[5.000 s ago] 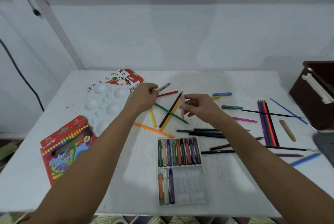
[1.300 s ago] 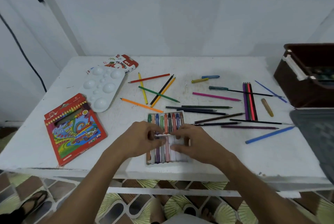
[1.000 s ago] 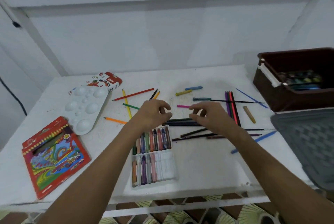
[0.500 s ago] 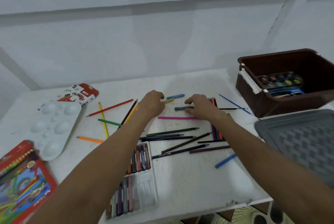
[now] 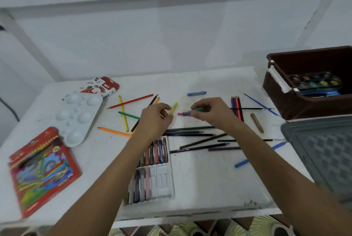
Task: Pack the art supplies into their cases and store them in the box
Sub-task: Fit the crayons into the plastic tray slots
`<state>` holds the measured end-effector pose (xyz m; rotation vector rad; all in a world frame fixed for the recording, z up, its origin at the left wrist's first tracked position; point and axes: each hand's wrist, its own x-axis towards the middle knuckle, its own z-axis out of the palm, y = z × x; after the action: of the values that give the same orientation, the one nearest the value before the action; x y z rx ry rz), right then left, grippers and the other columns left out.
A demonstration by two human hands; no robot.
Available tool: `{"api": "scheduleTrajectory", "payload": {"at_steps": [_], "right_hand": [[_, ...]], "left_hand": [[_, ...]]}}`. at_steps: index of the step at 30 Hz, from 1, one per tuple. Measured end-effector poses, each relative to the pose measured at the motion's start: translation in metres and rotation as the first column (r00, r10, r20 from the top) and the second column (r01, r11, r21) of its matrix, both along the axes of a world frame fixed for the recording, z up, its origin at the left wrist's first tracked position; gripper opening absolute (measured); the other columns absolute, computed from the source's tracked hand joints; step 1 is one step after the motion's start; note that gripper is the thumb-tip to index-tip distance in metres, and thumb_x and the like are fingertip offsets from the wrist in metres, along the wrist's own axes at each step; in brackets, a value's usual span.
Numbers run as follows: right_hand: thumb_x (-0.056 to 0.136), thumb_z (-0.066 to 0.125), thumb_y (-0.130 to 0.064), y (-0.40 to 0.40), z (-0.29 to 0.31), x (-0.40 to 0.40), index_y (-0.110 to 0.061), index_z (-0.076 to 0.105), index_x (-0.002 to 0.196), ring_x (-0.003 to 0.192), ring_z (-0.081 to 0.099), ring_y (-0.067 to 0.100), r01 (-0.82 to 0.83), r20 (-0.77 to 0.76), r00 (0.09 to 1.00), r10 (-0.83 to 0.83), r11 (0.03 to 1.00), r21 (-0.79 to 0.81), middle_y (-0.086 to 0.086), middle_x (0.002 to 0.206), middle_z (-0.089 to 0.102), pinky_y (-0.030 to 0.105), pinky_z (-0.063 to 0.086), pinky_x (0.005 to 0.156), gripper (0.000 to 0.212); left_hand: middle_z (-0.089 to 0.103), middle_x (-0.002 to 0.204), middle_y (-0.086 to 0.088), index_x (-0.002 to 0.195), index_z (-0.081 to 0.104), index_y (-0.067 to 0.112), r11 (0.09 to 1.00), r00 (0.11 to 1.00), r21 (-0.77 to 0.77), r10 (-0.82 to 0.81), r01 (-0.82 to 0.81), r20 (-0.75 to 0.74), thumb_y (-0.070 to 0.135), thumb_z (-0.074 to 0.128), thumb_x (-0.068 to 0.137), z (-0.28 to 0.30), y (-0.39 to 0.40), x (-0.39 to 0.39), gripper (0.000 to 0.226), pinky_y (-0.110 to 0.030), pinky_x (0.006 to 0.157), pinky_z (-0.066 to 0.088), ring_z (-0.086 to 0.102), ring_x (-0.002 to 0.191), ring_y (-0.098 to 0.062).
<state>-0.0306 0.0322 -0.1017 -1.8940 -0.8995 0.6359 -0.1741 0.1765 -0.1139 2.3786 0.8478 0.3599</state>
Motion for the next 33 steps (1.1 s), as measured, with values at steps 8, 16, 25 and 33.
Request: {"api": "scheduleTrajectory", "payload": {"at_steps": [8,16,25,33], "right_hand": [[0.084,0.069,-0.016,-0.012,-0.009,-0.091,-0.013,0.071,0.105,0.089,0.068,0.015,-0.161,-0.416,0.891,0.183,0.983,0.086,0.005,0.096,0.073,0.027,0.056,0.077,0.022],[0.075,0.079,-0.024,-0.014,-0.025,-0.137,-0.016,0.059,0.098,0.060,0.065,0.009,-0.208,-0.186,0.966,0.183,0.970,-0.126,0.006,0.073,0.071,0.019,0.050,0.054,0.032],[0.076,0.077,-0.026,-0.009,-0.037,-0.160,-0.019,0.054,0.091,0.048,0.052,0.000,-0.126,0.118,0.982,0.150,0.974,-0.189,-0.003,0.066,0.060,0.010,0.038,0.045,0.028],[0.090,0.061,-0.024,-0.016,-0.039,-0.165,-0.016,0.069,0.105,0.066,0.052,0.003,-0.225,0.274,0.919,0.282,0.949,-0.221,0.000,0.087,0.067,0.004,0.036,0.058,0.018]], "left_hand": [[0.066,0.071,0.012,0.106,0.068,0.029,0.968,0.987,-0.204,0.155,-0.143,0.044,0.021,0.063,0.085,0.001,-0.046,-0.125,0.023,-0.008,0.051,0.040,0.060,0.059,0.000],[0.067,0.073,0.010,0.110,0.066,0.028,0.955,0.988,-0.255,0.150,-0.153,-0.034,0.027,0.067,0.084,-0.019,-0.066,-0.169,0.027,-0.008,0.053,0.042,0.061,0.061,-0.001],[0.065,0.069,0.010,0.109,0.067,0.029,0.968,0.993,-0.222,0.102,-0.115,-0.067,0.039,0.065,0.085,-0.019,-0.074,-0.158,0.027,-0.005,0.050,0.039,0.059,0.059,-0.001],[0.068,0.073,0.005,0.103,0.068,0.024,0.980,0.996,-0.197,0.007,-0.024,-0.087,0.033,0.062,0.088,-0.021,-0.074,-0.153,0.018,-0.015,0.058,0.048,0.060,0.062,-0.004]]}}
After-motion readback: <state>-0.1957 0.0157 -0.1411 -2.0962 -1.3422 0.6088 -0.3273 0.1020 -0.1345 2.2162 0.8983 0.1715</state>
